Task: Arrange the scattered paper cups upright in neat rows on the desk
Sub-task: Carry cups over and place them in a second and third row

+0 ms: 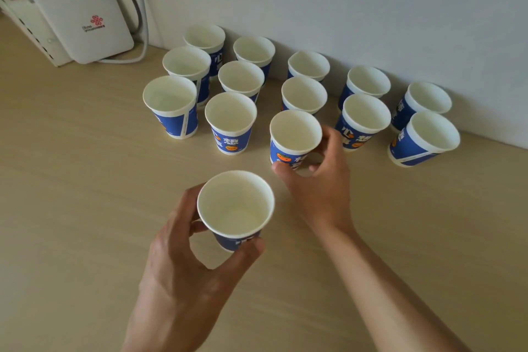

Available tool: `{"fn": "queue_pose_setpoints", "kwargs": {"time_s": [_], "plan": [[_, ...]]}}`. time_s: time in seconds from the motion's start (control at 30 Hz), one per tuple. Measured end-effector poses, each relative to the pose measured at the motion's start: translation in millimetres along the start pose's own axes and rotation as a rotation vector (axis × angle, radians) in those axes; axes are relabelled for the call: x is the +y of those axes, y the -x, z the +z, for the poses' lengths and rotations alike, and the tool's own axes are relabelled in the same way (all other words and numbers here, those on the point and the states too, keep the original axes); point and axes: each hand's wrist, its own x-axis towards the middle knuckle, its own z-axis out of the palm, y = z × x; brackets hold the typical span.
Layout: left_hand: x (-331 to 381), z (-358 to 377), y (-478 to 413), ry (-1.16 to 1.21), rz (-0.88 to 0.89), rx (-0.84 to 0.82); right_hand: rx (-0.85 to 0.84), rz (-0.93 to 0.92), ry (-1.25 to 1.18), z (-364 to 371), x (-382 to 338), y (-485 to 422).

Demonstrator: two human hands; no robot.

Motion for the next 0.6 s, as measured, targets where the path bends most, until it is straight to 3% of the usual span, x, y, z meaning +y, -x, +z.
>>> {"fn": "queue_pose_setpoints", "kwargs": {"time_s": [0.47, 0.6], "plan": [[3, 3, 1, -0.014, -0.005, -0.008, 0.040, -0.009, -0.011, -25, -1, 25], [13, 13, -7, 0.006, 0.010, -0.070, -0.277, -0.126, 0.070, -72, -6, 61]]}}
